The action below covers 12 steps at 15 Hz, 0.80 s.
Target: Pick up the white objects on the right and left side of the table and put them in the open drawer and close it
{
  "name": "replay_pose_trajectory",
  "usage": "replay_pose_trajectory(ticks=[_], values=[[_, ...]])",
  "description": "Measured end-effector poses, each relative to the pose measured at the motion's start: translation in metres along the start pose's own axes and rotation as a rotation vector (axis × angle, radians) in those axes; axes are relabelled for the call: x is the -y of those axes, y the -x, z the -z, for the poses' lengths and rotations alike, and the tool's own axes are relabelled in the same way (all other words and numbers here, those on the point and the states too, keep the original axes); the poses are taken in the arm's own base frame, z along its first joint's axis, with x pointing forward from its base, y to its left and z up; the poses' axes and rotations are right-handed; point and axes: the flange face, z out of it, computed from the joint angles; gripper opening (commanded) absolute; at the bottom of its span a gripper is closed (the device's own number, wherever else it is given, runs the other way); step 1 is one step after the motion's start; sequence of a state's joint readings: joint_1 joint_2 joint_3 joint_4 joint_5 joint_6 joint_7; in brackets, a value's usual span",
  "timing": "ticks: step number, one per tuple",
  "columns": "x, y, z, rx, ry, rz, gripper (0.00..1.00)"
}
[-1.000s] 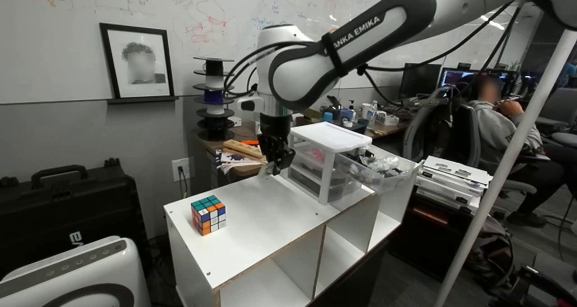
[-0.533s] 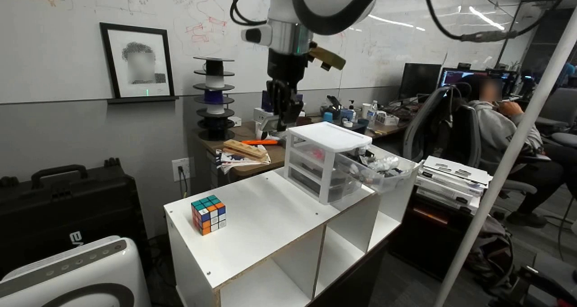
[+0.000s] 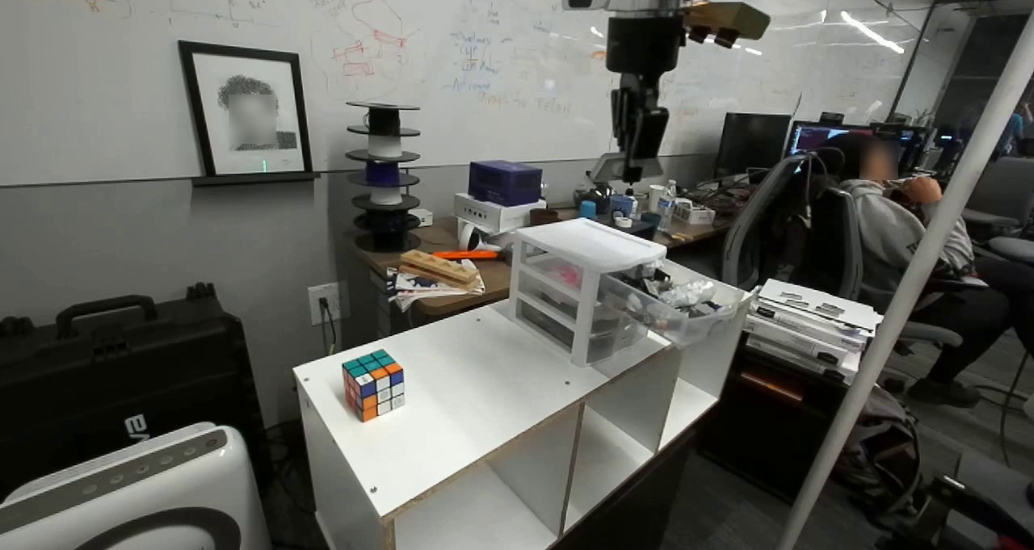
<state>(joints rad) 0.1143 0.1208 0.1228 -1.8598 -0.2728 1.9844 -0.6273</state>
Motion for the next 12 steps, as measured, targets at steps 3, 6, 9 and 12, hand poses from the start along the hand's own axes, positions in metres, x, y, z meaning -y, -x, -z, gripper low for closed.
replay_pose_trajectory(ticks=[3,6,9,12], values=[[-0.003,0.043,-0.014,0.077,-0.094,-0.080,0.15],[-0.012,0.072,-0.045,0.115,-0.143,-0.132,0.15],[-0.020,0.091,-0.082,0.107,-0.168,-0.177,0.15],[-0.024,0.098,-0.119,0.073,-0.184,-0.214,0.14]])
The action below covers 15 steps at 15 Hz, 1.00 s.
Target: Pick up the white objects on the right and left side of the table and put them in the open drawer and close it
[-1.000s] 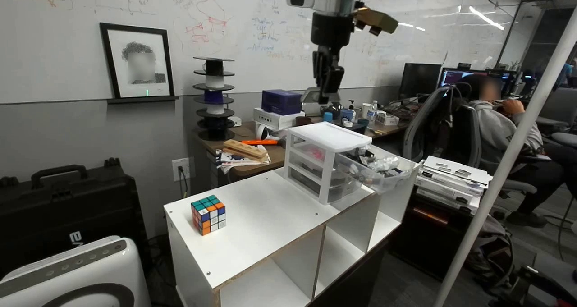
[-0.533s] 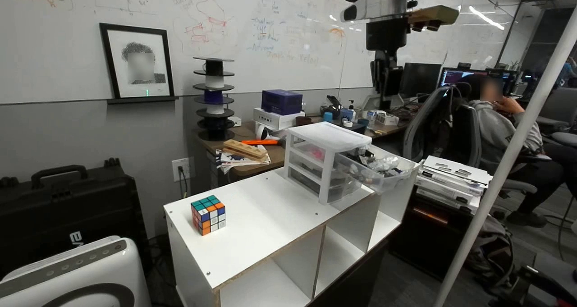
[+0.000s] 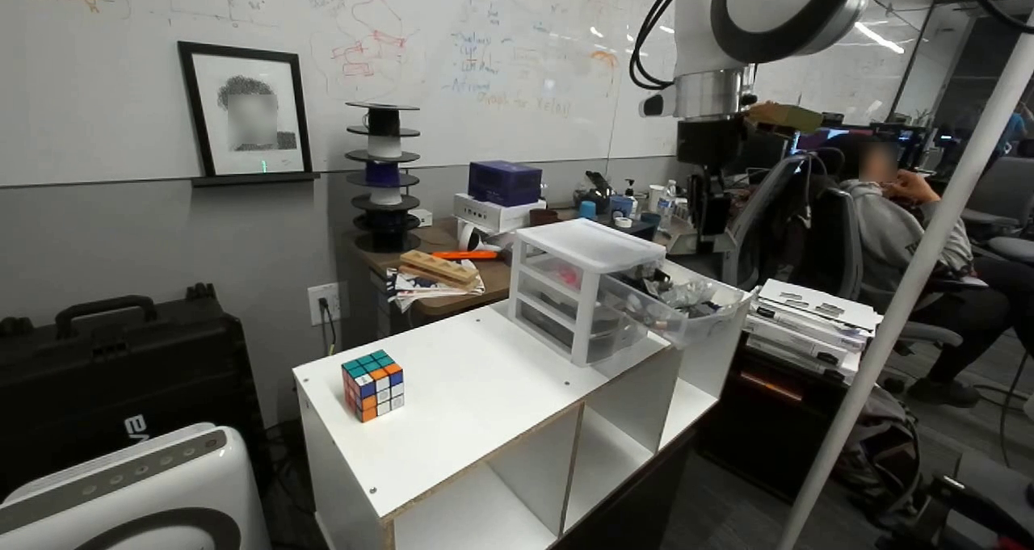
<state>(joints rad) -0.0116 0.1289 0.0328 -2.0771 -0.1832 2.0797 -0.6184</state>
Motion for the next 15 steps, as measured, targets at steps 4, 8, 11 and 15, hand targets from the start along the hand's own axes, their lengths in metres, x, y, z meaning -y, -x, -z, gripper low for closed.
replay_pose_trajectory(ticks=[4,8,11,15], values=[[-0.002,-0.008,-0.030,-0.061,-0.004,-0.015,0.42],[0.002,-0.015,-0.038,-0.109,0.024,-0.003,0.70],[0.004,-0.015,-0.029,-0.137,0.046,0.000,0.92],[0.006,-0.005,0.001,-0.168,0.093,0.001,1.00]])
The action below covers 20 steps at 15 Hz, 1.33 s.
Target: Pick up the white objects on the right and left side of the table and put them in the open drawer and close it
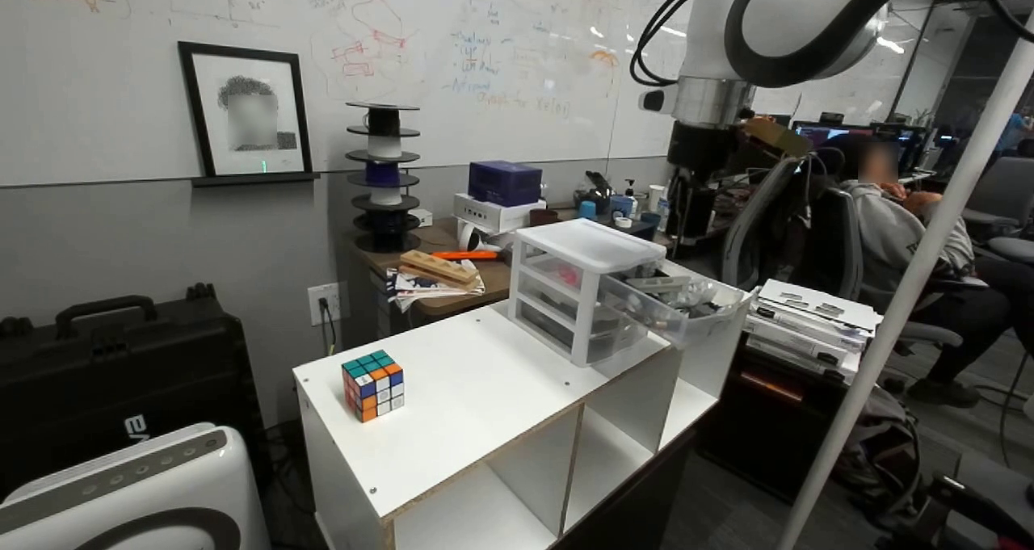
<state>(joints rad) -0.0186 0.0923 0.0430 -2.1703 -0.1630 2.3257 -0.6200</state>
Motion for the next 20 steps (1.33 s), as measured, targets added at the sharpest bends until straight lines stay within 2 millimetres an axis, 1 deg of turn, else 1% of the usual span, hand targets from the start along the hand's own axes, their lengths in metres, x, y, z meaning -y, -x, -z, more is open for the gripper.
replay_pose_trajectory(ticks=[2,5,9,11,13,14,20], values=[[0.002,0.005,0.012,-0.006,0.018,0.003,1.00],[0.007,0.013,0.024,0.027,0.001,-0.020,0.99],[0.028,0.032,0.044,0.142,-0.100,-0.096,1.00],[0.040,0.043,0.049,0.186,-0.161,-0.156,1.00],[0.049,0.050,0.047,0.216,-0.198,-0.231,1.00],[0.051,0.053,0.043,0.227,-0.205,-0.273,1.00],[0.055,0.080,-0.001,0.284,-0.215,-0.519,1.00]])
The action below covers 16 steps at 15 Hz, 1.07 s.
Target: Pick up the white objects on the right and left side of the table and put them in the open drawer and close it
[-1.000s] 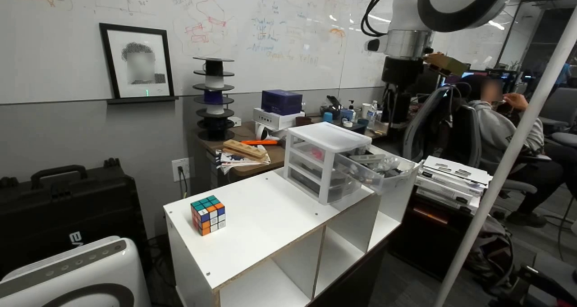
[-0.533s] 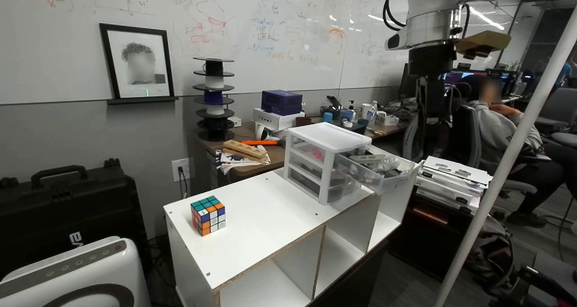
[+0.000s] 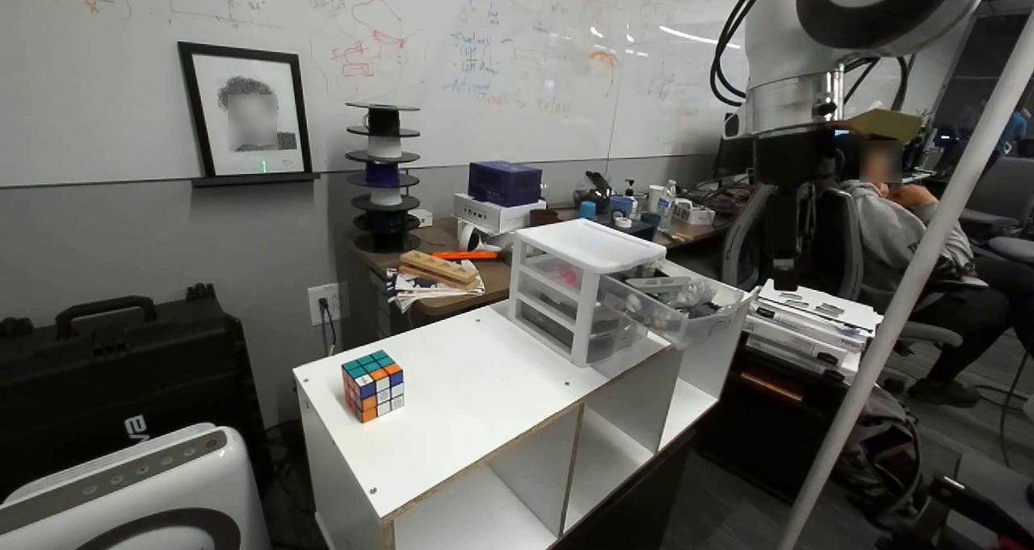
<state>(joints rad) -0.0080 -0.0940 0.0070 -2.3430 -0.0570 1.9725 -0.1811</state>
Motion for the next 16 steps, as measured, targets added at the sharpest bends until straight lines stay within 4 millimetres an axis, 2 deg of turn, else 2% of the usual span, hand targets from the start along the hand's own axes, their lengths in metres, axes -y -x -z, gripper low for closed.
replay_pose_trajectory(ticks=[2,3,4,12,16], values=[[-0.003,0.005,-0.016,0.017,-0.007,-0.054,1.00],[-0.004,0.007,-0.023,0.027,-0.010,-0.075,0.90],[-0.004,0.008,-0.029,0.028,-0.011,-0.088,0.73],[-0.005,-0.012,-0.063,-0.128,0.036,-0.071,0.12],[-0.012,-0.035,-0.075,-0.228,0.083,-0.031,0.01]])
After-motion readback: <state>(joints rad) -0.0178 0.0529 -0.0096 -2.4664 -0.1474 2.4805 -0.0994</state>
